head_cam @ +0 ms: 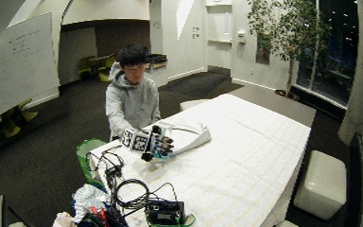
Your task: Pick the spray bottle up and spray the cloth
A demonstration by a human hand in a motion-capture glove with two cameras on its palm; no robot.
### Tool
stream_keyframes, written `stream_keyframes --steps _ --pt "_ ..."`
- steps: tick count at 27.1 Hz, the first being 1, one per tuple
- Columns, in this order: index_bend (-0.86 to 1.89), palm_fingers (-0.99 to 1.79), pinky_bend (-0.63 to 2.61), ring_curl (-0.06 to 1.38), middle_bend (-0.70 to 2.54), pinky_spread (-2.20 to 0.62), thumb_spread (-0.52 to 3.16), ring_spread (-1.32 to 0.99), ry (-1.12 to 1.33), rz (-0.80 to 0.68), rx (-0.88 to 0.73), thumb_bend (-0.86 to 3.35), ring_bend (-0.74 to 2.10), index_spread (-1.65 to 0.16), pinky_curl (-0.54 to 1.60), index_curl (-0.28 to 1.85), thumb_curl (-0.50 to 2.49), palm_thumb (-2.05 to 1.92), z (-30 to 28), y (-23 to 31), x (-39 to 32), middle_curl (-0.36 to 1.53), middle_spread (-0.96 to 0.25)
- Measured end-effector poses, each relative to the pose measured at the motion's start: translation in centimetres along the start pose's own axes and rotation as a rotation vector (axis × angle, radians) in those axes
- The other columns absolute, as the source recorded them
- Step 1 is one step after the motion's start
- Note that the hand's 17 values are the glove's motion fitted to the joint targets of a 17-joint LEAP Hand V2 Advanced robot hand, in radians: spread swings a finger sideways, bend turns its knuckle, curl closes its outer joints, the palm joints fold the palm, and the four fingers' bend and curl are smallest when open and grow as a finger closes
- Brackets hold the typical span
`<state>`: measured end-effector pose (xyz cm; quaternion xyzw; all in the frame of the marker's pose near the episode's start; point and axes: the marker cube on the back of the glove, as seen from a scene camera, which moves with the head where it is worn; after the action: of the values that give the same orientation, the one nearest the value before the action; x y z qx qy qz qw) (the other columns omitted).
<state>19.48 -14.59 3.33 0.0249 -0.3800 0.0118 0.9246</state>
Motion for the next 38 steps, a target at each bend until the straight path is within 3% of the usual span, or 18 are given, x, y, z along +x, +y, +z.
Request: stream_keyframes --steps 10,21,38 --pt "0.15 1.13 0.20 0.34 0.26 0.03 0.34 -0.14 0.321 -0.077 -0.314 -0.03 0.37 -0.29 0.34 0.37 0.66 1.09 -0.5 0.8 -9.1 0.42 -0.13" --pt "0.15 1.12 0.20 0.35 0.25 0.03 0.32 -0.14 0.601 -0.059 -0.577 -0.03 0.37 -0.29 0.35 0.37 0.68 1.08 0.3 1.3 -17.6 0.43 -0.13" --pt "0.15 1.12 0.20 0.36 0.24 0.02 0.32 -0.15 0.732 -0.052 -0.724 -0.03 0.36 -0.29 0.36 0.37 0.70 1.08 8.2 2.0 -15.8 0.43 -0.13"
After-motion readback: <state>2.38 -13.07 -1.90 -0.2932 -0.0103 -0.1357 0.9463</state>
